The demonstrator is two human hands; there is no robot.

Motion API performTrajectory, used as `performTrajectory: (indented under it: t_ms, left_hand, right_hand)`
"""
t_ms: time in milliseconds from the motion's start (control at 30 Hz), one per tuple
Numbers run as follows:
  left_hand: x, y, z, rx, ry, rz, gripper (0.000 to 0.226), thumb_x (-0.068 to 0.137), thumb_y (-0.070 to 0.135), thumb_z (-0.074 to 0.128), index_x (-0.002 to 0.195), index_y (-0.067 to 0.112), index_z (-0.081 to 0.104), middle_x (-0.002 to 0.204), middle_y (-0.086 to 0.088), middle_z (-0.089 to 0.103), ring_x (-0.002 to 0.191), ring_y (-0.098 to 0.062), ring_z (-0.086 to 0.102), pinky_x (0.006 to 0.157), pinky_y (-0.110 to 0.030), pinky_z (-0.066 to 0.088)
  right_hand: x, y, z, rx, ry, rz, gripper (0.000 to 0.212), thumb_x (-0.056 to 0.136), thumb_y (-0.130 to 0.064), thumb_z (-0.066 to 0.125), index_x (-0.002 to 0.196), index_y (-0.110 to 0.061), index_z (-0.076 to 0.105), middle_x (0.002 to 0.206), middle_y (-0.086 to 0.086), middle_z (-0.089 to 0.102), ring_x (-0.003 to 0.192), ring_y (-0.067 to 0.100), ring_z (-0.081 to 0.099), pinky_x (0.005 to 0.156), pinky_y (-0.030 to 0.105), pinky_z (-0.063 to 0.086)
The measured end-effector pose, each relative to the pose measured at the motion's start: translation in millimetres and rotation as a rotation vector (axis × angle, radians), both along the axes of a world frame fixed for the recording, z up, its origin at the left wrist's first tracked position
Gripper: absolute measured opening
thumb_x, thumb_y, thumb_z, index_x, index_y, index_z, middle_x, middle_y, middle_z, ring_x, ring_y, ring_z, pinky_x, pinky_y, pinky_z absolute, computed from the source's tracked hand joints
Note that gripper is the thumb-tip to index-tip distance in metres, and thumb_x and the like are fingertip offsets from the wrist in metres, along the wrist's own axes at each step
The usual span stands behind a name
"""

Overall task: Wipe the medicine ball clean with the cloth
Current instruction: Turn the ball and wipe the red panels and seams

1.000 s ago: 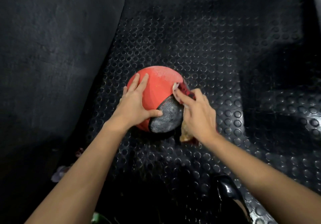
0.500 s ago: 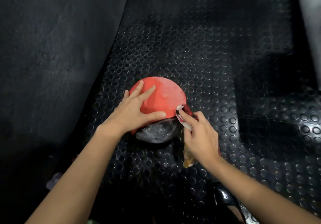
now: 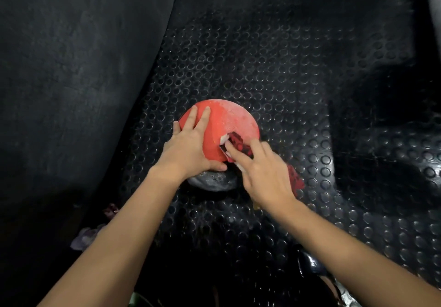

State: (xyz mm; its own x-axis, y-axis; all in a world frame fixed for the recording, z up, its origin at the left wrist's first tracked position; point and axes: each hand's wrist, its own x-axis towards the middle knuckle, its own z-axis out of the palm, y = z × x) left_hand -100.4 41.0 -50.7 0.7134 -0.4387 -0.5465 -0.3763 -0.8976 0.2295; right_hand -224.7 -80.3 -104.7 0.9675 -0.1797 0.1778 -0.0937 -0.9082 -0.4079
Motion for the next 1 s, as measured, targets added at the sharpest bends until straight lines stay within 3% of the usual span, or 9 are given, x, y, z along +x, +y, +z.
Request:
performTrajectory:
  t_ms: [67,167,267,400,533,633,767,900,1000]
  left_hand:
    - [-5.2,0.1,0.4,-0.003,-0.009,0.001,0.133,0.060,0.053,0.082,0.149,0.037,-0.015,0.157,0.012,-0.022,0.145,-0.038,-0.006,0.111,-0.056,0.024]
    - [-9.6,-1.1,0.3,0.010,-0.015,-0.002,0.133,0.060,0.051,0.083,0.149,0.037,-0.014,0.157,0.013,-0.021,0.146,-0.037,-0.005,0.110,-0.057,0.024]
    - [-6.9,-1.9,1.1,0.004,-0.005,0.025,0.135,0.057,0.051,0.085,0.150,0.037,-0.012,0.158,0.014,-0.018,0.146,-0.037,-0.004,0.111,-0.056,0.024]
    - [-6.3,-2.9,2.0,-0.012,-0.003,0.033,0.133,0.059,0.050,0.084,0.150,0.036,-0.011,0.158,0.015,-0.018,0.146,-0.036,-0.005,0.110,-0.055,0.025]
    - [-9.5,-5.2,0.3,0.000,-0.015,0.025,0.132,0.059,0.051,0.083,0.150,0.036,-0.012,0.157,0.014,-0.018,0.146,-0.036,-0.005,0.109,-0.056,0.026]
    - [-6.7,-6.0,1.7,0.004,-0.005,0.037,0.134,0.057,0.050,0.085,0.150,0.036,-0.011,0.158,0.015,-0.017,0.146,-0.036,-0.004,0.109,-0.056,0.026]
    - [-8.4,-4.1,2.1,-0.010,-0.004,0.047,0.132,0.059,0.049,0.085,0.151,0.035,-0.009,0.158,0.015,-0.016,0.146,-0.036,-0.005,0.109,-0.057,0.026]
    - [-12.7,-6.9,1.9,0.006,-0.026,0.038,0.132,0.060,0.051,0.083,0.151,0.034,-0.011,0.158,0.014,-0.017,0.146,-0.035,-0.005,0.108,-0.058,0.027]
    - [-9.5,-8.4,2.8,0.015,-0.003,0.052,0.134,0.058,0.051,0.084,0.150,0.034,-0.013,0.157,0.014,-0.018,0.146,-0.035,-0.005,0.109,-0.056,0.027]
  right_hand:
    - [19.0,-12.7,2.1,-0.052,-0.034,-0.012,0.042,0.081,-0.014,0.064,0.120,-0.028,0.063,0.093,0.009,0.056,0.077,0.027,0.053,0.054,0.034,0.049]
    - [60.1,-28.5,14.5,0.047,0.089,-0.162,0.035,0.093,-0.020,0.047,0.123,-0.030,0.061,0.104,0.008,0.054,0.091,0.029,0.052,0.063,0.038,0.049]
    - [42.6,-11.8,14.0,0.044,0.009,-0.107,0.040,0.090,-0.028,0.037,0.117,-0.027,0.065,0.100,0.008,0.057,0.083,0.027,0.054,0.056,0.033,0.048]
    - [13.8,-4.9,7.5,-0.091,-0.063,0.106,0.046,0.074,-0.014,0.065,0.118,-0.029,0.065,0.090,0.007,0.057,0.074,0.026,0.055,0.052,0.031,0.044]
    - [53.7,-22.6,18.3,-0.033,0.080,-0.102,0.036,0.091,-0.025,0.044,0.121,-0.034,0.062,0.101,0.008,0.055,0.087,0.028,0.053,0.058,0.034,0.043]
    - [55.1,-14.6,18.4,0.017,0.072,-0.124,0.034,0.089,-0.022,0.049,0.120,-0.030,0.063,0.102,0.009,0.056,0.087,0.030,0.055,0.058,0.034,0.044]
    - [35.5,-13.9,12.2,-0.108,-0.038,0.093,0.038,0.077,-0.021,0.060,0.114,-0.029,0.067,0.092,0.008,0.058,0.077,0.027,0.056,0.049,0.027,0.038]
    - [68.9,-38.5,13.1,0.024,0.181,-0.132,0.040,0.096,-0.022,0.042,0.130,-0.040,0.052,0.110,0.005,0.049,0.098,0.026,0.050,0.064,0.035,0.040]
    - [54.2,-23.4,16.1,0.029,0.155,-0.141,0.041,0.096,-0.023,0.043,0.133,-0.039,0.049,0.115,0.005,0.049,0.101,0.025,0.050,0.065,0.035,0.044]
